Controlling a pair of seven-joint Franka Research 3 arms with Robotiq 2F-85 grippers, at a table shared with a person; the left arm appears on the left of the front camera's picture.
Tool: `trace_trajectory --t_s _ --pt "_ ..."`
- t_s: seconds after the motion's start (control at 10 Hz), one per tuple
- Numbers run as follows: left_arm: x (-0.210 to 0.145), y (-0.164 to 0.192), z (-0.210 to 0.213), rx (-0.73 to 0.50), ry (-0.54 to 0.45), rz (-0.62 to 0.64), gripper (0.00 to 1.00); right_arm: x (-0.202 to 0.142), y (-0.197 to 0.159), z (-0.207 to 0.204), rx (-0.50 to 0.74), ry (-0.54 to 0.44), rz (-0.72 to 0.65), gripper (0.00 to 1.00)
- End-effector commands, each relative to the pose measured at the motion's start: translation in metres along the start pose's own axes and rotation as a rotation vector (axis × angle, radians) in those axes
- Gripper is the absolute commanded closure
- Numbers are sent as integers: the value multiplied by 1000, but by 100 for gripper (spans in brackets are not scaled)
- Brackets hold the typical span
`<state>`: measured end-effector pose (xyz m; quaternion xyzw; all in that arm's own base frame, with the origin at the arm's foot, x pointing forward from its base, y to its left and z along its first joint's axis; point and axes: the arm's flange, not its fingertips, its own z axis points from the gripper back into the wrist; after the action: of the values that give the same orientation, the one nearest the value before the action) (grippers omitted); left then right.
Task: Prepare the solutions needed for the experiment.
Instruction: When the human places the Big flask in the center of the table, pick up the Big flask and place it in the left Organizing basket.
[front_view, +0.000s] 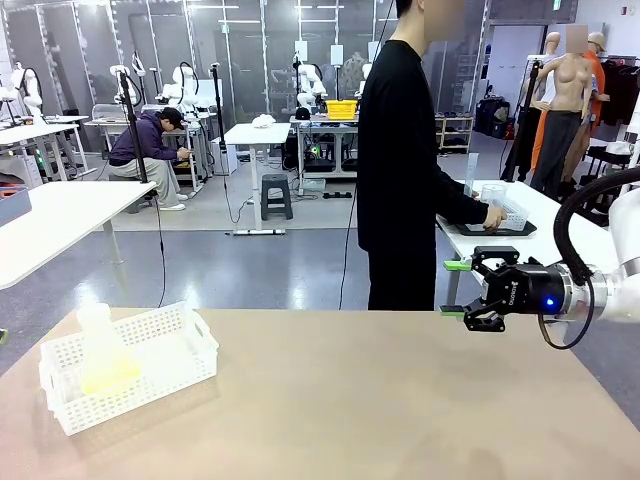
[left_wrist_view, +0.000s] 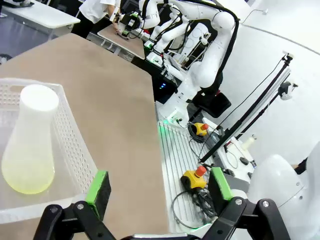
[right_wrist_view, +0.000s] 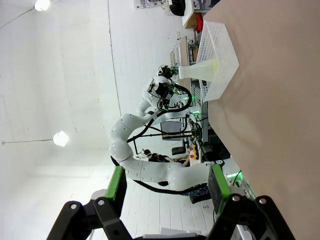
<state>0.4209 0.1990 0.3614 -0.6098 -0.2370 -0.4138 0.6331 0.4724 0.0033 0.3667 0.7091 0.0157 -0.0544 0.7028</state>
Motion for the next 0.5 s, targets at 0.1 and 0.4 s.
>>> trace_trajectory --t_s 0.1,0.4 --pt "6 11 -6 -168 -245 423 0 0 1 -1 -2 2 4 17" --pt "12 14 -11 -68 -335 432 0 0 1 -1 -2 2 4 17"
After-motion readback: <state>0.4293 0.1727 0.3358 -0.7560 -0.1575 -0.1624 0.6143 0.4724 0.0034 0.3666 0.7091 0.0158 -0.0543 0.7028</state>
